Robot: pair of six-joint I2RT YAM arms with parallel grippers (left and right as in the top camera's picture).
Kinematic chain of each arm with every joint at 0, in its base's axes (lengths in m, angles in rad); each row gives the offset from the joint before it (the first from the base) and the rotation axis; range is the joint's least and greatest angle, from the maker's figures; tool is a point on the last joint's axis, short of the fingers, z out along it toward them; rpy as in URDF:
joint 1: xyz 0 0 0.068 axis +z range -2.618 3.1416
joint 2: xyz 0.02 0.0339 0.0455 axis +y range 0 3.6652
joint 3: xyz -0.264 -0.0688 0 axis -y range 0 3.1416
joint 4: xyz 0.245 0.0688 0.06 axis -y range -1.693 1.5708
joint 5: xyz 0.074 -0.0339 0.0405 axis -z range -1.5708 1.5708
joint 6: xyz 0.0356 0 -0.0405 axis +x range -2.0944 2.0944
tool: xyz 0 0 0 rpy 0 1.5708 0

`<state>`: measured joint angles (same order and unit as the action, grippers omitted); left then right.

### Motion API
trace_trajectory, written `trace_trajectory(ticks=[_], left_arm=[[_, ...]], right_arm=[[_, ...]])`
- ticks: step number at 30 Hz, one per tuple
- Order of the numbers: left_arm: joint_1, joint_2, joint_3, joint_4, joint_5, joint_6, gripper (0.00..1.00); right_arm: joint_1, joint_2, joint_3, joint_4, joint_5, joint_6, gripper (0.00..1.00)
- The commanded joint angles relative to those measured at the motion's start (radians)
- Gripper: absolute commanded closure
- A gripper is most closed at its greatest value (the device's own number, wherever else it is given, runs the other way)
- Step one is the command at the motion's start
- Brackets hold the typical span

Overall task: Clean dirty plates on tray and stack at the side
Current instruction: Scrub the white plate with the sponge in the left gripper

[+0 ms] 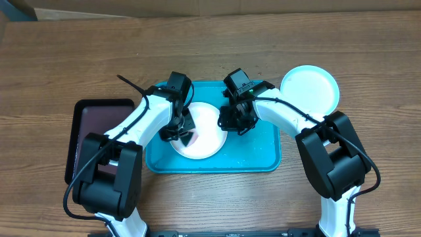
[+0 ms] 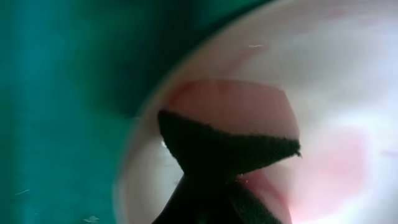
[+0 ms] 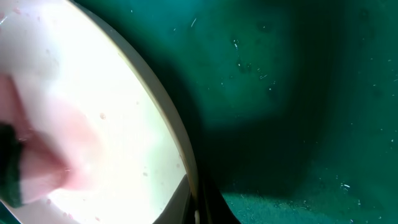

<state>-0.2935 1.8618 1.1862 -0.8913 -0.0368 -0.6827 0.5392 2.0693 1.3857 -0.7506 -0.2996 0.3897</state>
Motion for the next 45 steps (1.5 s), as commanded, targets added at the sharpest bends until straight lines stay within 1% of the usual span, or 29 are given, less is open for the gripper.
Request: trace_trajectory(ticks=[1,4,7,9,11,13,14,15,17,23,29,31,37,42,45], left_arm=[[0.027,0.037,0.014,-0.071,-0.267,-0.021,0.96],[0.034,0.037,0.087,-0.142,-0.3,-0.02,0.96],[0.033,0.037,0.188,-0.205,-0.275,-0.019,0.96],[0.031,0.037,0.254,-0.222,-0.201,0.012,0.96],[0.031,0.037,0.303,-0.21,-0.076,0.065,0.96],[0.031,0.037,0.318,-0.171,0.061,0.119,0.96],[0.031,0.037,0.317,-0.149,0.133,0.136,0.96],[0.031,0.039,0.314,-0.134,0.174,0.137,0.96],[0.03,0.047,0.305,-0.113,0.222,0.137,0.96],[0.006,0.083,0.241,-0.037,0.277,0.136,0.96],[-0.01,0.185,0.232,-0.043,0.268,0.137,0.96],[-0.008,0.216,0.232,-0.062,0.233,0.137,0.96],[0.023,0.231,0.235,-0.169,0.001,0.13,0.96],[0.076,0.207,0.269,-0.315,-0.194,0.022,0.96],[0.1,0.174,0.307,-0.367,-0.257,0.011,0.96]], right_arm=[[0.003,0.013,-0.025,-0.014,0.075,0.007,0.96],[0.003,0.013,-0.025,-0.014,0.076,0.007,0.96],[0.003,0.013,-0.025,-0.014,0.078,0.007,0.96],[0.003,0.013,-0.025,-0.013,0.078,0.007,0.96],[0.003,0.013,-0.025,-0.013,0.078,0.007,0.96],[0.003,0.013,-0.025,-0.013,0.078,0.007,0.96],[0.003,0.013,-0.025,-0.013,0.078,0.007,0.96],[0.003,0.013,-0.025,-0.013,0.079,0.007,0.96],[0.003,0.013,-0.025,-0.011,0.079,0.007,0.96],[0.003,0.013,-0.025,-0.009,0.079,0.007,0.96],[0.003,0.013,-0.025,-0.01,0.079,0.007,0.96],[0.003,0.013,-0.025,-0.01,0.079,0.007,0.96],[0.003,0.013,-0.025,-0.011,0.079,0.007,0.96],[0.003,0.013,-0.025,-0.013,0.093,0.008,0.96],[0.003,0.013,-0.025,-0.015,0.105,0.008,0.96]])
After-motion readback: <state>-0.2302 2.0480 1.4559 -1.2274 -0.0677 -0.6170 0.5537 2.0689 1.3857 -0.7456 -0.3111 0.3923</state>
